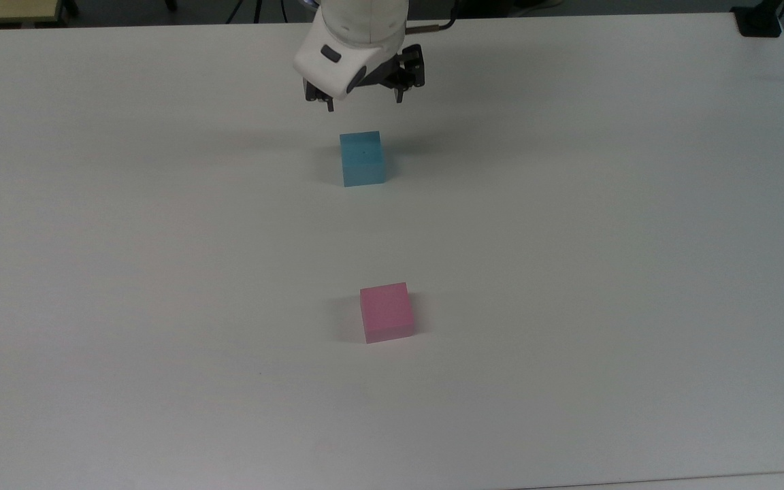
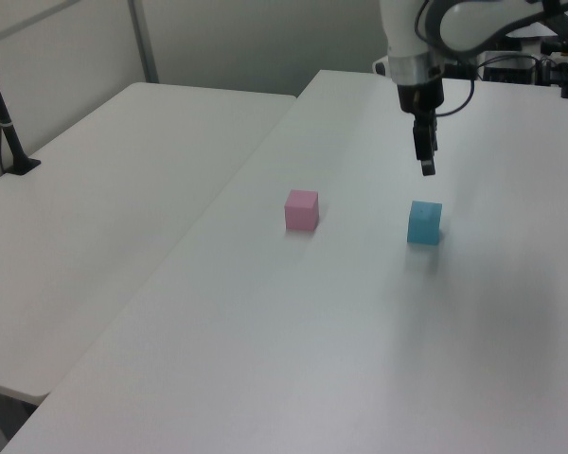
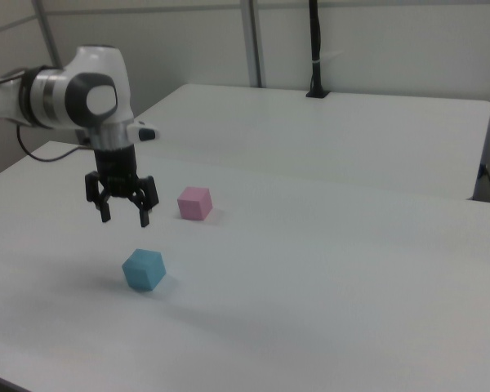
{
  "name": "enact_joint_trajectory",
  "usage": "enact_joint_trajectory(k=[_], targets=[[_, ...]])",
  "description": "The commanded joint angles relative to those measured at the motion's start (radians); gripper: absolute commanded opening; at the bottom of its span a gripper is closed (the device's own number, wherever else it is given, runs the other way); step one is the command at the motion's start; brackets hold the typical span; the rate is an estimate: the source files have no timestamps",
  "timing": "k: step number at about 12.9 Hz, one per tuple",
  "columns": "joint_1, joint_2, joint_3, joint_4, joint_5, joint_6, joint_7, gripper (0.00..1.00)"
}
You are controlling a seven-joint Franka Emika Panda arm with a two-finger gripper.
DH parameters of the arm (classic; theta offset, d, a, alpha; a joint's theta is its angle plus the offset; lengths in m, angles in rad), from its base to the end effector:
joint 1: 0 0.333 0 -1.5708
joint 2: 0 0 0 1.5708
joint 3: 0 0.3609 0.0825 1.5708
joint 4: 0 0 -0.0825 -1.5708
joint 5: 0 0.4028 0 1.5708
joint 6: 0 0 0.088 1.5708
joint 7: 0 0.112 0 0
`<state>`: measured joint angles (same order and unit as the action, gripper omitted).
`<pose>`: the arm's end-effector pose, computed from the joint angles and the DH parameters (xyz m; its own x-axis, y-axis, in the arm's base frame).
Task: Put blue cube on pink cube
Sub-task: 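Lower the gripper and close it on the light-blue cube, then lift the light-blue cube up off the table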
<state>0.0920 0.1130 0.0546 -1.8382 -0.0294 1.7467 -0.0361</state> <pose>0.5850 0.0824 0.4819 0.9615 0.1846 -0.2036 0.1913 -0.9814 0.0138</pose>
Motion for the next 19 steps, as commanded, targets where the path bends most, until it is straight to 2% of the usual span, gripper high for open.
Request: enact_joint_trajectory(k=[1, 4, 8, 11, 12, 13, 14, 15, 17, 19], targets=[[0.009, -0.035, -0.009, -0.16, -0.049, 0.141, -0.024, 1.0], [0.008, -0.006, -0.009, -0.194, -0.087, 0.19, -0.021, 1.0], [0.011, 0.071, -0.007, -0.193, -0.089, 0.258, -0.001, 1.0], [0.037, 0.125, -0.007, -0.191, -0.093, 0.322, 0.083, 0.99], [0.038, 0.131, -0.007, -0.19, -0.098, 0.327, 0.094, 0.79], [0.037, 0.123, -0.007, -0.185, -0.098, 0.317, 0.093, 0.44], [0.037, 0.105, -0.007, -0.185, -0.098, 0.309, 0.093, 0.25], [0.035, 0.085, -0.007, -0.182, -0.098, 0.271, 0.09, 0.17], [0.031, 0.019, -0.007, -0.147, -0.092, 0.176, 0.084, 0.17], [0.028, -0.021, -0.007, -0.01, -0.078, -0.02, 0.058, 0.17]])
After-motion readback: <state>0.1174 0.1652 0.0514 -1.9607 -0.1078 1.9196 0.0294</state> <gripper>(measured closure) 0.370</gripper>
